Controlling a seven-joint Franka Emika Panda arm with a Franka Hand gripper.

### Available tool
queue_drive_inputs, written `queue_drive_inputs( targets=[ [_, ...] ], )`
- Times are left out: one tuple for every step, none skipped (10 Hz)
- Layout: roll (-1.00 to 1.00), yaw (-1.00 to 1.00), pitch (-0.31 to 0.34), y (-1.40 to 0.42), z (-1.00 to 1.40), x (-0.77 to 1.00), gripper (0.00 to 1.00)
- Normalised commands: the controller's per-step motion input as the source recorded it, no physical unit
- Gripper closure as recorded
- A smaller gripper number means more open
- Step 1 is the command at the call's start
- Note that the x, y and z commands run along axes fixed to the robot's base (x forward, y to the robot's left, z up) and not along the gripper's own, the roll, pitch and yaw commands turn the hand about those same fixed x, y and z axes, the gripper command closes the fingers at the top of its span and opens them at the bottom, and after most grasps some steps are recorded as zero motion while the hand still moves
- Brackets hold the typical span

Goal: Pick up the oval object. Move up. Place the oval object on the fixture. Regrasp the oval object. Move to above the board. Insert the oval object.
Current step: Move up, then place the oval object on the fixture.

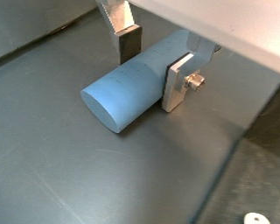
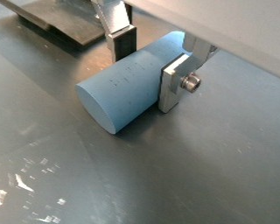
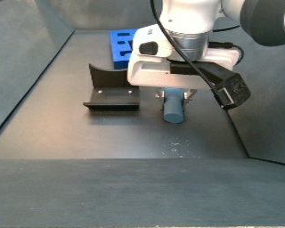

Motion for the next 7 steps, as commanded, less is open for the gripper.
queue_drive_inputs(
  targets=[
    [0.0,0.0,-0.01,-0.02,0.81,-0.04,1.0],
    [-0.01,0.01,-0.022,-0.03,0.72,-0.07,1.0],
    [-0.02,0.02,-0.025,-0.02,0.56,-0.05,1.0],
    [-0.04,0.02,-0.009,-0.02,0.42,-0.04,1.0],
    [-0.05,0.02,0.009,-0.01,0.27,-0.03,1.0],
    [0.0,0.0,0.0,0.0,1.0,0.0,1.0],
    [-0.01,0.0,-0.008,0.0,1.0,0.01,1.0]
  ],
)
